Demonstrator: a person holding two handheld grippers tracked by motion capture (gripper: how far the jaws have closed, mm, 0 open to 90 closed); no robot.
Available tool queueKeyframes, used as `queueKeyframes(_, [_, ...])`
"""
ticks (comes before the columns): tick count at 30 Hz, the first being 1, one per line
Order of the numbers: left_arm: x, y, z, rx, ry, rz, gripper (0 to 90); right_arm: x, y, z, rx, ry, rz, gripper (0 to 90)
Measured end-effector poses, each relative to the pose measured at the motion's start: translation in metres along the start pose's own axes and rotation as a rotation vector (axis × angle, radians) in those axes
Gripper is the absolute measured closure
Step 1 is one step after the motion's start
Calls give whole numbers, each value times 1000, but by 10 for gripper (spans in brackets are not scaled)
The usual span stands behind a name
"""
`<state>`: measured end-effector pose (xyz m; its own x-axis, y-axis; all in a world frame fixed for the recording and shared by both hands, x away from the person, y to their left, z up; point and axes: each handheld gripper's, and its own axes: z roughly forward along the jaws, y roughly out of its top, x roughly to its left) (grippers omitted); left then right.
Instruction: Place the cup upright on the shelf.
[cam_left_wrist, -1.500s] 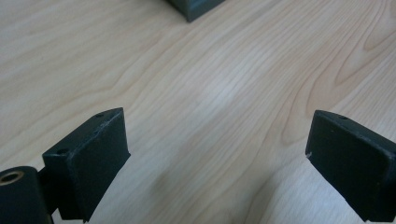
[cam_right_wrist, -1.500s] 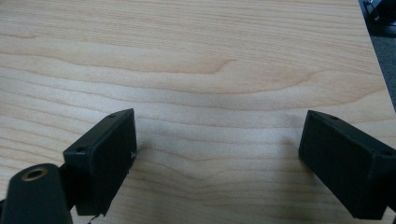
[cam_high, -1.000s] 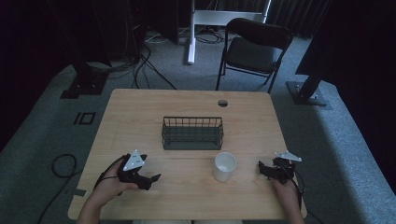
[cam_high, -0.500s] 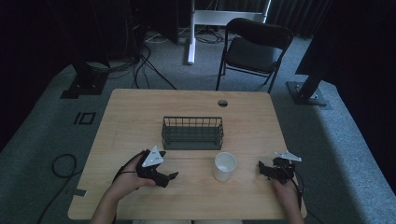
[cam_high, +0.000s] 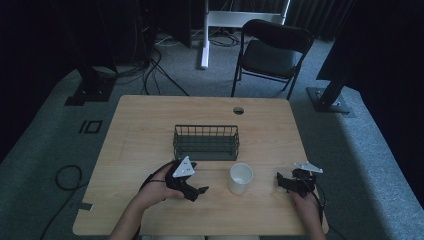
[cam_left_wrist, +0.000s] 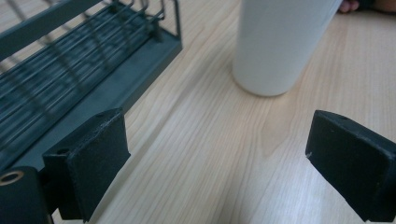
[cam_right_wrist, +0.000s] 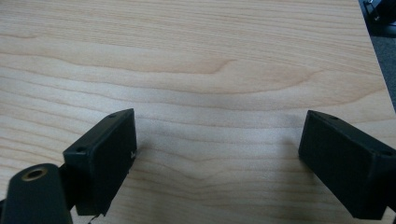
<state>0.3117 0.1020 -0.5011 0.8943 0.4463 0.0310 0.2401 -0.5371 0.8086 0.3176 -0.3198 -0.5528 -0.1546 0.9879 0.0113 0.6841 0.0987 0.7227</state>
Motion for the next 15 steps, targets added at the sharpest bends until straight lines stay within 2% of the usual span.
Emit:
queueKeyframes(7, [-7,11,11,-24,-37,12,60,0,0,0,0,0,0,108])
queueKeyframes(10, [-11,15,17,7,-60,34,69,0,0,0,0,0,1,108])
queueKeyframes(11, [-12,17,19,3,-55,39,68,0,0,0,0,0,1,108])
queueKeyframes(15, [-15,23,25,-16,-76,39,69,0,0,0,0,0,1,108])
